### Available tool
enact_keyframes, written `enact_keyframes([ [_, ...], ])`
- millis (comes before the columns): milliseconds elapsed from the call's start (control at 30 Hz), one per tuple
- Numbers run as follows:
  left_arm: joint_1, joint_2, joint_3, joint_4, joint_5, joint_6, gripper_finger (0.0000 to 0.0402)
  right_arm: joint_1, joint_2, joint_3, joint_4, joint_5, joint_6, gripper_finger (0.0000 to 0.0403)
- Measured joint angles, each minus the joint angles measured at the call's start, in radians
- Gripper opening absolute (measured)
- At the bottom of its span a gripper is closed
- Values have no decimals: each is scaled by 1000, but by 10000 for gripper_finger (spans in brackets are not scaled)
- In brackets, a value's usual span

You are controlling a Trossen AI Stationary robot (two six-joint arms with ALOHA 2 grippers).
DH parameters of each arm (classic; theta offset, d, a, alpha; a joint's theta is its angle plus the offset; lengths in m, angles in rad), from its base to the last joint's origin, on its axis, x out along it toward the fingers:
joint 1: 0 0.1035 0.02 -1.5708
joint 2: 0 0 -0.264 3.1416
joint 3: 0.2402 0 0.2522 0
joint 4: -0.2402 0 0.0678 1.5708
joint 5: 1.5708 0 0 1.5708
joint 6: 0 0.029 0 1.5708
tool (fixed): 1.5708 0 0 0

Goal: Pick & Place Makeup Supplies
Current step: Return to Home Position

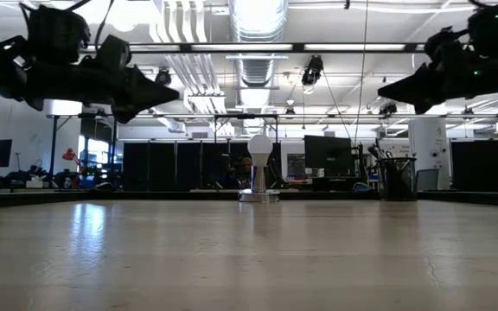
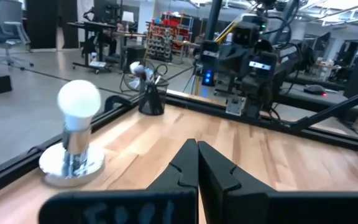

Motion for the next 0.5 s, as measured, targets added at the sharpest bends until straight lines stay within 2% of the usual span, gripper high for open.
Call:
enact_keyframes([
  [300,1,-182,-132,-12,-31,-35,0,1,-266,-47,-127,3,-7,8],
  [433,1,-271,-145,-144,-47,-53,0,0,-386,-30,-279,3,-9,8],
  [500,0,-307,-146,-203,-49,-53,0,1,-401,-18,-297,4,-15,8],
])
